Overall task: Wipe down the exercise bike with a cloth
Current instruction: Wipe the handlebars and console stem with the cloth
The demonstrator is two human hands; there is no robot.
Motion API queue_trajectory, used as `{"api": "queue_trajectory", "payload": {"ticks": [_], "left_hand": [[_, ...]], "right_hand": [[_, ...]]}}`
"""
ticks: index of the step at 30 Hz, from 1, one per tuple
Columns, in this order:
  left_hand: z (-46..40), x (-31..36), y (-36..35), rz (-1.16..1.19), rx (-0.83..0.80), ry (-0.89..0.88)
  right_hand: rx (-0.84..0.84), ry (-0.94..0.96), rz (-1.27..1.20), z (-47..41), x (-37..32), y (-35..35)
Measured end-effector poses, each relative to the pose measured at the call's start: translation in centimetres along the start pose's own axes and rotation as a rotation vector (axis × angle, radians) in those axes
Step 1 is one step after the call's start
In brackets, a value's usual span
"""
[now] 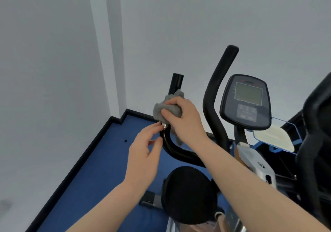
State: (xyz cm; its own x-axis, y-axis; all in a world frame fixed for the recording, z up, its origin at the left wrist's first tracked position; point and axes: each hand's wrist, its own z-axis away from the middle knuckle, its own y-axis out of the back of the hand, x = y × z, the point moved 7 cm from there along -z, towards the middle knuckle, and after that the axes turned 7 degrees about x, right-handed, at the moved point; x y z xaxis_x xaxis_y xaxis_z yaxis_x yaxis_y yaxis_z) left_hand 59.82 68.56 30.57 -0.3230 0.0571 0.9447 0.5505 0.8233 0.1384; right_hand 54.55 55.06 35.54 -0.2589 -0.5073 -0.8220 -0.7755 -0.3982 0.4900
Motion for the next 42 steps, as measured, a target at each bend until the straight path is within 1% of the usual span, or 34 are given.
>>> {"api": "queue_trajectory", "payload": {"ticks": [3, 6, 7, 10, 11, 12, 13, 16, 17, 20, 21, 23, 26, 28, 29, 30, 32, 33, 34, 36, 37, 39, 40, 42], "left_hand": [[2.0, 0.5, 0.7, -0.015, 0.015, -0.002], [3.6, 0.8, 0.8, -0.058, -0.012, 0.020], [4.1, 1.1, 0.6, -0.066, -0.029, 0.026], [5.4, 1.8, -0.4, -0.092, -0.134, 0.033], [5.9, 1.9, -0.8, -0.112, -0.176, 0.029], [6.4, 1.8, -1.2, -0.134, -0.210, 0.024], [6.8, 1.7, -1.4, -0.154, -0.228, 0.016], [7.3, 1.7, -1.5, -0.173, -0.213, -0.016], [7.2, 1.7, -1.5, -0.175, -0.215, -0.025], [7.0, 1.4, -1.6, -0.200, -0.279, -0.060], [6.9, 1.3, -1.6, -0.203, -0.294, -0.060], [6.8, 1.1, -1.5, -0.185, -0.294, -0.045], [6.8, 1.2, -1.6, -0.151, -0.292, -0.047], [6.8, 1.2, -1.6, -0.151, -0.310, -0.067], [6.8, 1.1, -1.6, -0.152, -0.319, -0.072], [6.7, 1.0, -1.6, -0.153, -0.328, -0.073], [6.7, 0.9, -1.7, -0.156, -0.339, -0.075], [6.7, 0.8, -1.7, -0.156, -0.338, -0.081], [6.7, 0.7, -1.6, -0.154, -0.332, -0.086], [6.7, 0.7, -1.7, -0.142, -0.321, -0.087], [6.7, 0.6, -1.6, -0.134, -0.315, -0.085], [6.7, 0.6, -1.6, -0.119, -0.316, -0.079], [6.7, 0.7, -1.6, -0.115, -0.322, -0.075], [6.7, 0.7, -1.6, -0.113, -0.333, -0.072]], "right_hand": [[-0.184, 0.011, -0.042, 3.6, 1.3, -0.4], [-0.385, 0.038, 0.012, 5.0, 1.7, 0.4], [-0.436, 0.061, 0.072, 4.8, 1.7, 1.2], [-0.541, 0.183, 0.375, 4.6, 1.7, 3.6], [-0.546, 0.204, 0.438, 4.6, 1.8, 4.1], [-0.534, 0.206, 0.452, 4.7, 1.7, 4.2], [-0.510, 0.193, 0.424, 4.7, 1.5, 3.9], [-0.424, 0.125, 0.253, 4.9, 0.8, 1.7], [-0.414, 0.120, 0.230, 5.0, 0.7, 1.4], [-0.471, 0.163, 0.343, 5.4, 1.2, 2.7], [-0.507, 0.159, 0.382, 5.5, 1.4, 3.1], [-0.553, 0.116, 0.382, 5.6, 1.5, 2.8], [-0.471, 0.139, 0.290, 5.2, -0.3, 0.1], [-0.420, 0.143, 0.246, 5.3, -0.9, -0.4], [-0.436, 0.148, 0.274, 5.5, -0.8, 0.1], [-0.478, 0.163, 0.353, 5.8, -0.5, 1.0], [-0.577, 0.205, 0.618, 6.4, 0.3, 3.3], [-0.597, 0.220, 0.741, 6.8, 0.7, 4.3], [-0.579, 0.251, 0.839, 7.0, 0.7, 4.9], [-0.453, 0.374, 0.960, 7.5, 0.1, 4.9], [-0.384, 0.417, 0.957, 7.7, -0.1, 4.6], [-0.299, 0.378, 0.834, 7.9, -0.4, 4.6], [-0.293, 0.335, 0.773, 7.9, -0.2, 5.0], [-0.329, 0.284, 0.759, 7.7, 0.5, 5.9]]}}
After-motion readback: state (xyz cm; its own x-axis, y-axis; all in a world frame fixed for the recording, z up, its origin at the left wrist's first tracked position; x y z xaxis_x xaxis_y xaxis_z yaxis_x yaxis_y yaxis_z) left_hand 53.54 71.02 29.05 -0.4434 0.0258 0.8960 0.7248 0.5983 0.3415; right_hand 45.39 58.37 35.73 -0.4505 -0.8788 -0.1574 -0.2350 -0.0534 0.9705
